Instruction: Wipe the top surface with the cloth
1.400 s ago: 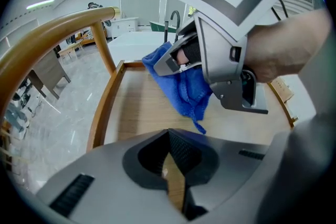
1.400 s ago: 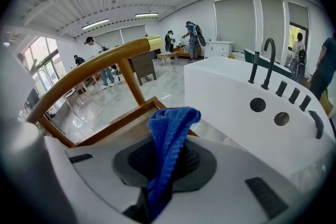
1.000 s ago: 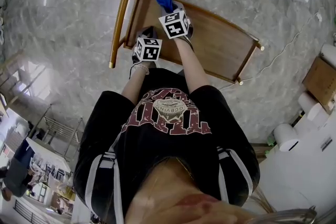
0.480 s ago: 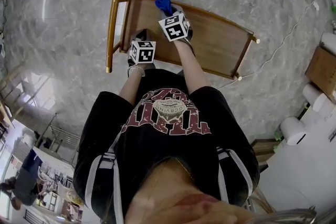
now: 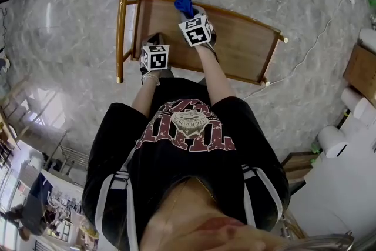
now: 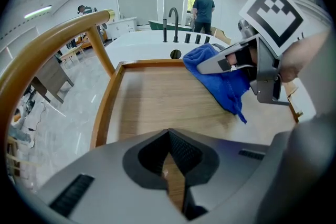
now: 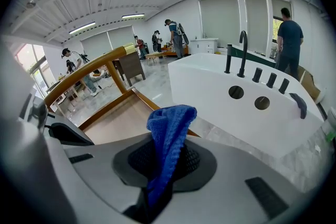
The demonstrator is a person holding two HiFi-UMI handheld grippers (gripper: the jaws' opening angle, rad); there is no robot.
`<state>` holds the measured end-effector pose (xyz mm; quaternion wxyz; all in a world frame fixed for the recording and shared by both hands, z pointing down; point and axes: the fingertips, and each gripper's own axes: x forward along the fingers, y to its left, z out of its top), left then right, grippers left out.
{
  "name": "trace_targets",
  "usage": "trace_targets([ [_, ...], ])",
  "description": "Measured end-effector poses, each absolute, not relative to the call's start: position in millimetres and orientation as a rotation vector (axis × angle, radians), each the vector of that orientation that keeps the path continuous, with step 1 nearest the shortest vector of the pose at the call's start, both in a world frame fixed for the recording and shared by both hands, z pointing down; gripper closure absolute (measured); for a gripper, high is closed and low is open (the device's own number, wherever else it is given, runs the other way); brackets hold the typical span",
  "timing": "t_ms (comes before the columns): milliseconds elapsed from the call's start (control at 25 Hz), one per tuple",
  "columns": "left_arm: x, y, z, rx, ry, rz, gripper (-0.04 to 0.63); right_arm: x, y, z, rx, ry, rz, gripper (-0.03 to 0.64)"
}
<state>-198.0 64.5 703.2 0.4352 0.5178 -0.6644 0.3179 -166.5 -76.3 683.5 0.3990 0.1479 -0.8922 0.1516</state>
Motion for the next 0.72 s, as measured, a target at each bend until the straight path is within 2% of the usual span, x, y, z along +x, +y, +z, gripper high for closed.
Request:
trace_targets([
  [720, -193.9, 64.2, 702.7, 1.283, -1.651, 0.852, 0.546, -113.6, -93.6, 682.7, 0.461, -2.238, 0.421, 0.561],
])
